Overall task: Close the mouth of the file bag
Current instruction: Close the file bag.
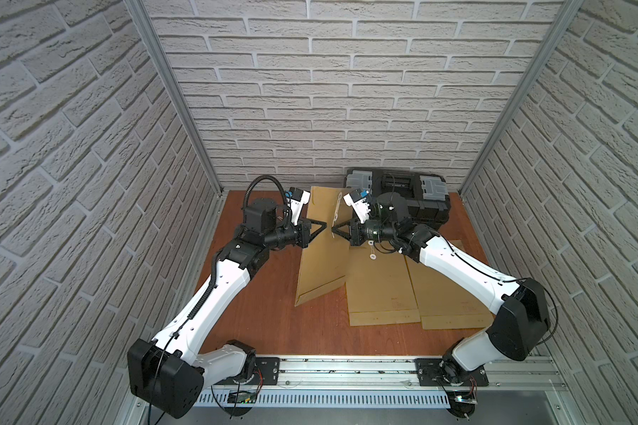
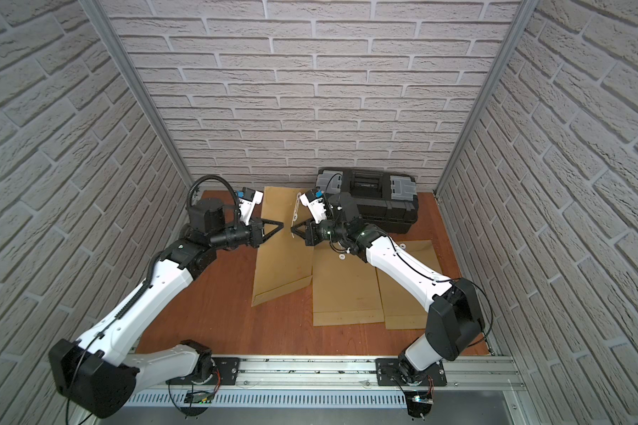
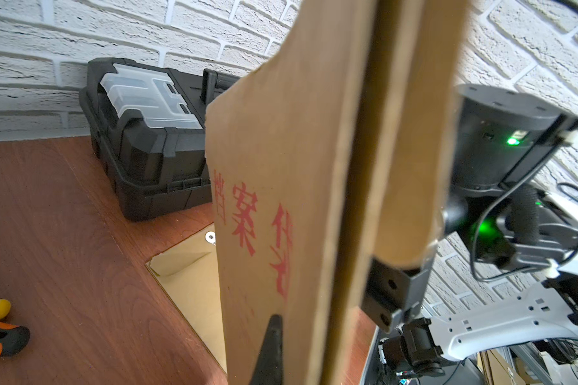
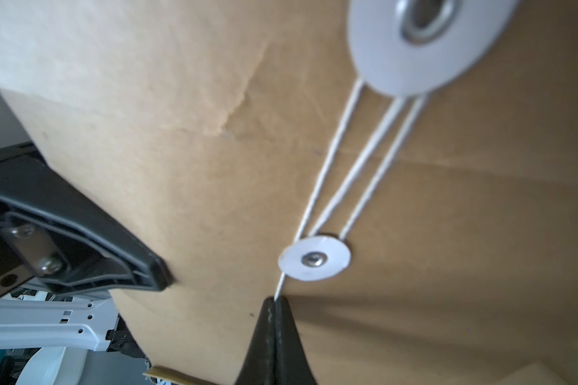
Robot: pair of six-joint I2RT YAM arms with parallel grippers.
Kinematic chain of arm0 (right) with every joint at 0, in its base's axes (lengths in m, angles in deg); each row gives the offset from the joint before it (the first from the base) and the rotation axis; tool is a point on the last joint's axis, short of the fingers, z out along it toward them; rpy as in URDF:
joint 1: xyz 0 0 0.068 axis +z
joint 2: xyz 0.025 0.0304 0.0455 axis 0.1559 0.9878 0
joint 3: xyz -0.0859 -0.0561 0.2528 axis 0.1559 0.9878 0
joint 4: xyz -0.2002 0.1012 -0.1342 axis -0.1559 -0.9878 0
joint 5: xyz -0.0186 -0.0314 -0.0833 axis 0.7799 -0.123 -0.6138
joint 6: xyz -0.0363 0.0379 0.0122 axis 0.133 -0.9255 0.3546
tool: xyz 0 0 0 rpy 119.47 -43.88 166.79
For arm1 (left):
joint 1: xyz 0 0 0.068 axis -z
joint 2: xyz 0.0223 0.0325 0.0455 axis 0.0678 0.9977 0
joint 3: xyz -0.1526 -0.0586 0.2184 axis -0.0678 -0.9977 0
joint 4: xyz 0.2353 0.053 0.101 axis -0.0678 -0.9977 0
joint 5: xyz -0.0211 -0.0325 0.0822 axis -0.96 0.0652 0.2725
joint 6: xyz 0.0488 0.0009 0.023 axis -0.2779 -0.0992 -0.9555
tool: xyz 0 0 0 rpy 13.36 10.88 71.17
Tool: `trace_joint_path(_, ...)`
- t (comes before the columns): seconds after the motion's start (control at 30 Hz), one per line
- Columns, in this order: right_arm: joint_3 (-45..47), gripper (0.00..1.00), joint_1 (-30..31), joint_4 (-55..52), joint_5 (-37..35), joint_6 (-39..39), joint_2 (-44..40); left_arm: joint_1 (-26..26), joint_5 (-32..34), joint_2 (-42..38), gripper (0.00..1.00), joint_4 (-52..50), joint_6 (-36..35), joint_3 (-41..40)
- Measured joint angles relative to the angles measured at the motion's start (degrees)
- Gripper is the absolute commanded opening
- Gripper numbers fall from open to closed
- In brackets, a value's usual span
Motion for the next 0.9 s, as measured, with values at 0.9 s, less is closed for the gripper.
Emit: trace_joint_path(0.9, 1.14, 0.03, -2.1, -0.17, 10.75, 0.37, -4.28, -0.81, -2.34, -0.59, 0.0, 0.28, -1.09, 1.44)
